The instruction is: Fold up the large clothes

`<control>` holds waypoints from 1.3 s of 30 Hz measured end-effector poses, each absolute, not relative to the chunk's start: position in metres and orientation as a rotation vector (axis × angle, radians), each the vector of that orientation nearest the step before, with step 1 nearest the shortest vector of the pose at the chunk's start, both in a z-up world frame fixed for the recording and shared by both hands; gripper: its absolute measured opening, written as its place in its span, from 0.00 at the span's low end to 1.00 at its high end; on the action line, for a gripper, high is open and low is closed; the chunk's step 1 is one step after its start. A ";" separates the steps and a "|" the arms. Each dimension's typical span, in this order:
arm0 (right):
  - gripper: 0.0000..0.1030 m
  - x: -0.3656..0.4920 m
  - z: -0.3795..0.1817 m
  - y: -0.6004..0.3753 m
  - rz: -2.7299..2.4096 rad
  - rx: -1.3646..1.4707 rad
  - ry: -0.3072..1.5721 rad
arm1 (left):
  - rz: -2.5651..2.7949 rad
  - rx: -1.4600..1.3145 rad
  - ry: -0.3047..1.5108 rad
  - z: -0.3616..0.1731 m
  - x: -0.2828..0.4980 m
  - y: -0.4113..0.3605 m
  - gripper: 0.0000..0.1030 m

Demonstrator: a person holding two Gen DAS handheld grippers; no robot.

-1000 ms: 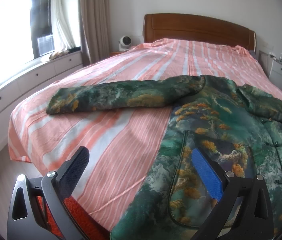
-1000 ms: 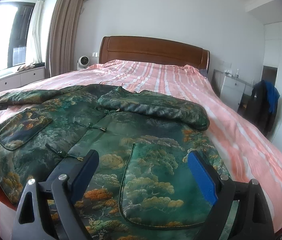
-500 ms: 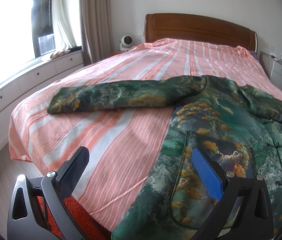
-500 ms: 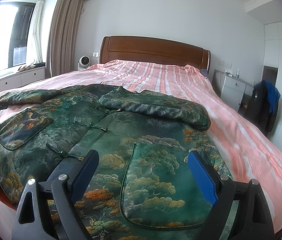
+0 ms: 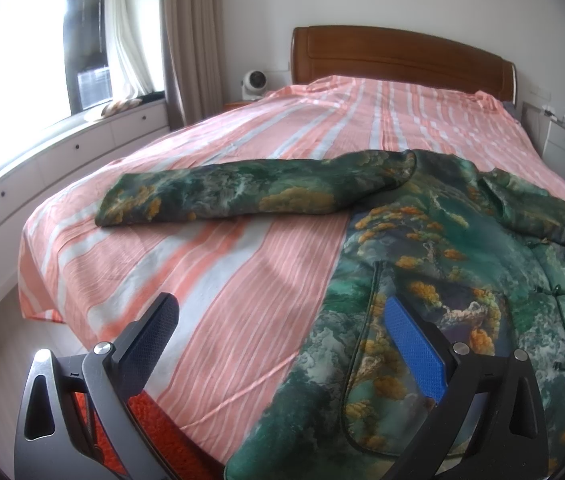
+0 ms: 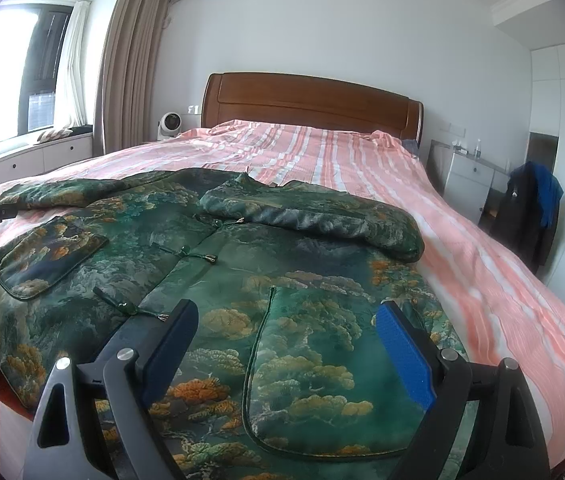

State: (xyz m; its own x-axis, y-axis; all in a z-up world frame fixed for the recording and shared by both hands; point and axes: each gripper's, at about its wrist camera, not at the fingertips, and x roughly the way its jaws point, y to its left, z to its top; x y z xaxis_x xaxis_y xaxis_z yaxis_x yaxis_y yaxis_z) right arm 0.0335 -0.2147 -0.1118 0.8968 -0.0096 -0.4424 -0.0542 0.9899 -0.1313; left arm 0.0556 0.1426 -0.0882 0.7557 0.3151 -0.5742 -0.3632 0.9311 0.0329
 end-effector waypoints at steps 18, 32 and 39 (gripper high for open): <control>0.87 0.030 -0.107 -0.217 0.018 -0.139 0.428 | 0.324 -0.187 0.708 -0.075 0.078 0.188 1.00; 0.87 0.037 -0.116 -0.207 0.016 -0.191 0.459 | 0.175 -1.071 0.796 -0.151 0.167 0.391 0.99; 0.87 0.036 -0.119 -0.207 0.015 -0.205 0.467 | 0.397 -1.044 0.669 -0.114 0.190 0.407 0.11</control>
State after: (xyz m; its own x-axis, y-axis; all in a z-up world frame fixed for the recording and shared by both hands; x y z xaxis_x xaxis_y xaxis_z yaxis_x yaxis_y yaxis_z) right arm 0.0359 -0.2067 -0.1188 0.8931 -0.0320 -0.4486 -0.0616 0.9793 -0.1926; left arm 0.1898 0.4065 -0.1136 0.7376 -0.0085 -0.6752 -0.5967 0.4598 -0.6576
